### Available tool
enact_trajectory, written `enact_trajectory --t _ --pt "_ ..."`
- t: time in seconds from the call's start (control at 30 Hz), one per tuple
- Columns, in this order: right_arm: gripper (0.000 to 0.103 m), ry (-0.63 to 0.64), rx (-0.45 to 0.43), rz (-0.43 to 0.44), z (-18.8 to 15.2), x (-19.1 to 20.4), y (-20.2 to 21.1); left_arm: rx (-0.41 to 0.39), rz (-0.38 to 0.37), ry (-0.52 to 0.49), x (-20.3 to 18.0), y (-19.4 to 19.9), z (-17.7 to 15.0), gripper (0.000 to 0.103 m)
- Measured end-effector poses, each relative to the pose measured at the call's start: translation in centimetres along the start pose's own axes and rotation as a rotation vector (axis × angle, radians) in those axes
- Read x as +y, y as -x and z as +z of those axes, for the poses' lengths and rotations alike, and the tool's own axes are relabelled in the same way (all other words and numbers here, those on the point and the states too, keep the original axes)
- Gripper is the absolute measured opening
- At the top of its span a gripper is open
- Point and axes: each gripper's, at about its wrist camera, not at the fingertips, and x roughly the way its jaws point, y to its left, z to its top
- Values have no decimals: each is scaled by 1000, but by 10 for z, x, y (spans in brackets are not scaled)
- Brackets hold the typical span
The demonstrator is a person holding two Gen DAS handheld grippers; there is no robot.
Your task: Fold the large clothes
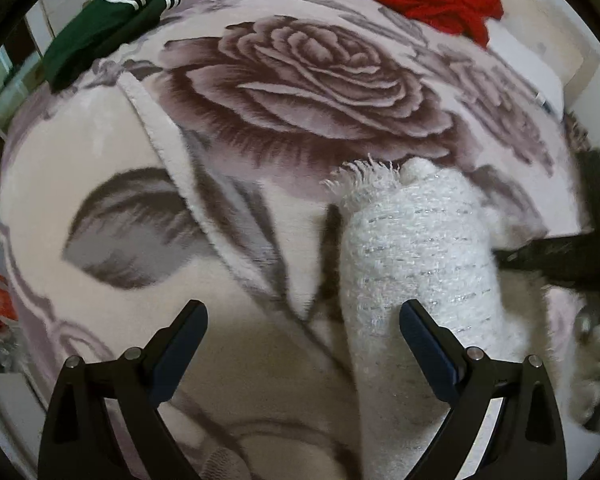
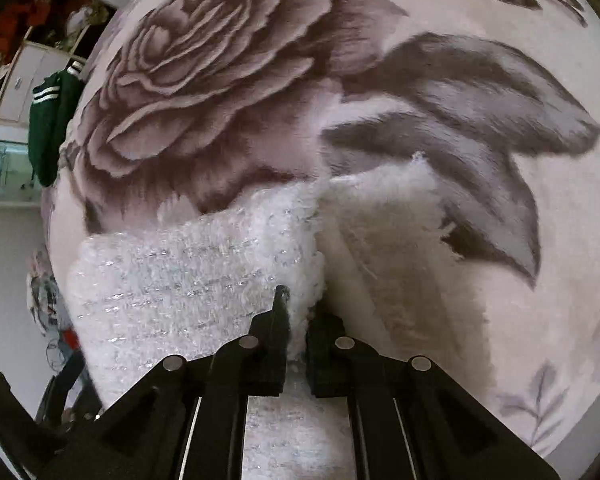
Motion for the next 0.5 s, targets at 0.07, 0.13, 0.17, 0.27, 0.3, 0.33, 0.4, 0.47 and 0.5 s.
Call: enact_trajectory --t 0.07,0.13,0.17,0.27,0.3,0.33,0.4,0.47,0.5 --pt "27 -18 26 90 -2 -5 16 7 -5 0 11 4 -2 98" --pt "62 -45 7 181 -8 -21 39 19 -51 16 24 8 -8 98" --pt "79 -65 -14 216 -13 -35 50 33 -84 35 31 9 -12 98" --pt "79 -125 -24 250 -27 -87 65 81 -220 119 48 8 -29 98" --pt "80 -156 -14 273 -31 -106 62 95 -257 139 49 7 -34 98" --pt "80 -182 -3 296 -37 -116 62 112 -303 161 49 4 -39 98" --pt "80 -239 52 386 -46 -146 40 178 -450 215 44 -13 -48 98" --pt "80 -233 146 479 -56 -156 3 228 -593 265 33 -34 -54 98" --pt "80 -215 178 498 -59 -156 -13 223 -634 277 28 -41 -54 97"
